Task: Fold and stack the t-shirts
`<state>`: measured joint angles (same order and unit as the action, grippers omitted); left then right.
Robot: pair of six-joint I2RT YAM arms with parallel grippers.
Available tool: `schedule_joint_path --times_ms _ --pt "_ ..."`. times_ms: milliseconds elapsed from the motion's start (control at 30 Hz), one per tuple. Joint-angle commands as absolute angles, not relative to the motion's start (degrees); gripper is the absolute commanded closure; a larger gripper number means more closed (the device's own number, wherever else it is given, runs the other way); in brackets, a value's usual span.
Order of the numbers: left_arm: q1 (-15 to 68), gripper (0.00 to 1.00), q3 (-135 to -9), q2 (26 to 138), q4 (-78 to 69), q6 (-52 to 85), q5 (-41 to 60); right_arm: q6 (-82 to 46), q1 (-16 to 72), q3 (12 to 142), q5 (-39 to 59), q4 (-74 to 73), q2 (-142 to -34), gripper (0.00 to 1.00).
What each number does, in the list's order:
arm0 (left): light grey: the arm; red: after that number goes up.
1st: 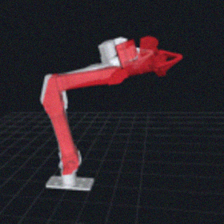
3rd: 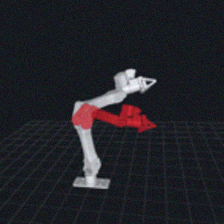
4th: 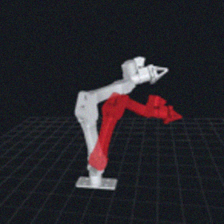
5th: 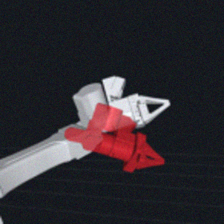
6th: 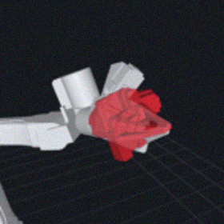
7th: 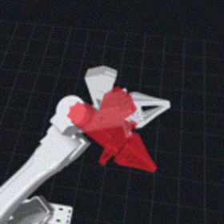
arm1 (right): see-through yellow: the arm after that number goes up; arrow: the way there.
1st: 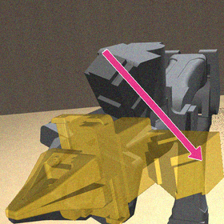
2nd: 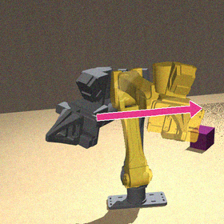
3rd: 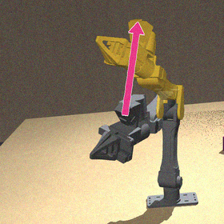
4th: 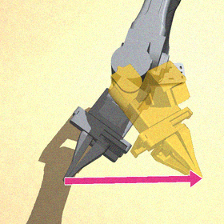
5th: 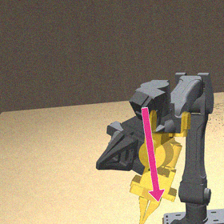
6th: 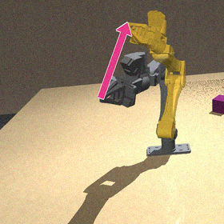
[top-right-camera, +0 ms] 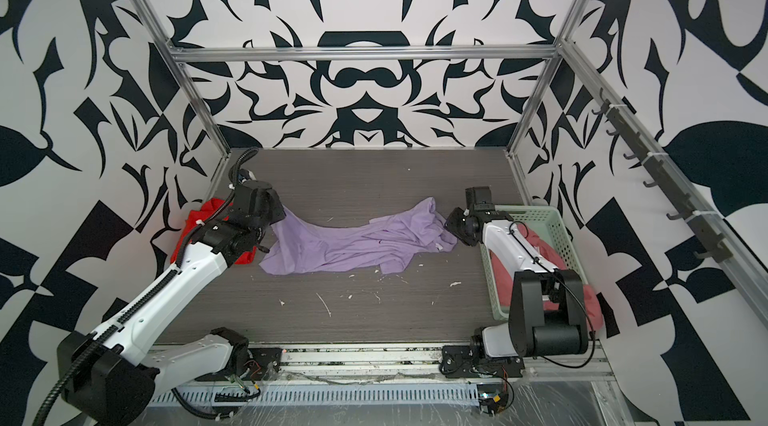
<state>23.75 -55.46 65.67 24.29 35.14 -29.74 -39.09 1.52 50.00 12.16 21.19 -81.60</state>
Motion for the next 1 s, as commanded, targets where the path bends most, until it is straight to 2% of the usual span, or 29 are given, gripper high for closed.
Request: schedule_joint_path --times_ms 0,267,567,733,833,967 --pt "23.5 1.0 -55.43 66.47 24.52 35.86 -28.9 -38.26 1.85 51.78 18.69 12.93 -83.96 0.5" --pt "23.47 1.0 -56.07 65.66 25.23 36.04 -29.32 -36.26 1.41 55.58 18.15 13.36 -92.37 0.54" --pt "23.4 1.0 -56.19 65.64 26.11 36.3 -30.32 -37.33 1.53 53.91 19.97 13.36 -91.69 0.61" --pt "23.38 1.0 -56.68 66.76 25.31 36.32 -29.89 -37.62 1.63 51.13 21.43 12.05 -90.21 0.61" --pt "23.38 1.0 -57.53 67.94 25.2 35.96 -29.16 -36.71 1.66 50.89 21.96 11.43 -90.97 0.57" --pt "23.39 1.0 -57.94 68.49 25.06 35.94 -28.48 -34.46 1.67 51.99 22.4 12.16 -92.42 0.55"
